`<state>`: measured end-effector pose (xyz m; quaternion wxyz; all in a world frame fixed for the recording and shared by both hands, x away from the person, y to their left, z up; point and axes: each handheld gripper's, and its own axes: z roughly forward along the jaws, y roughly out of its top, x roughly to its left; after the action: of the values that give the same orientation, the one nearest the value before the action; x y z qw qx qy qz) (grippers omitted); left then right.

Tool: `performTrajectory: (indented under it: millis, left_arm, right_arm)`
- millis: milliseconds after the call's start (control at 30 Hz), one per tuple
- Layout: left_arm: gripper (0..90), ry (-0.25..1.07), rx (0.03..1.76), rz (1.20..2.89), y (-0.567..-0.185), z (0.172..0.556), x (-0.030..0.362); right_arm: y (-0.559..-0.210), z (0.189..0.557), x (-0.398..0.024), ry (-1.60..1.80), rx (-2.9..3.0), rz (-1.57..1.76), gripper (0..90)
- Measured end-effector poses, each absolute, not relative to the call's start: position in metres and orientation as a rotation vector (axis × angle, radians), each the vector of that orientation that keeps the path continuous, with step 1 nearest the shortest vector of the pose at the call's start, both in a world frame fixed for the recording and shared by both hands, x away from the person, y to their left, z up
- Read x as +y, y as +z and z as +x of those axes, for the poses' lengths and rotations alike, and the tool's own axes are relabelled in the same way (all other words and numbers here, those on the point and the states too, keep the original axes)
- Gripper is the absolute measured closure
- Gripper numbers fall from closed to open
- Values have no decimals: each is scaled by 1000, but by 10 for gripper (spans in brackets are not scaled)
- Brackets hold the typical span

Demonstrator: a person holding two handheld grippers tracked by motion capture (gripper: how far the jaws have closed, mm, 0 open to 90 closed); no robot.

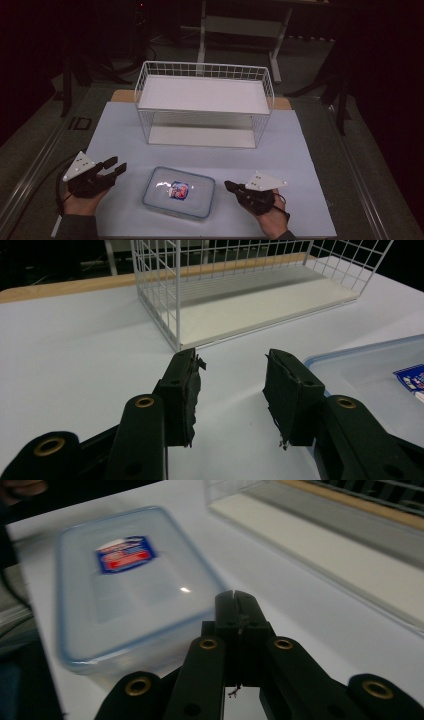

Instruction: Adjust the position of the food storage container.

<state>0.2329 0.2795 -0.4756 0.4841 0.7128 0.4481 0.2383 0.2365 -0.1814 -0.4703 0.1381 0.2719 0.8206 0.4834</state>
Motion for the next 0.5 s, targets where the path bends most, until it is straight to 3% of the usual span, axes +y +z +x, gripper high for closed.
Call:
performTrajectory:
  millis: [500]
  left_arm:
    - [566, 567, 1064, 1743, -474, 231, 276]
  right_arm:
    - [-481, 207, -125, 1459, 2563, 571, 898]
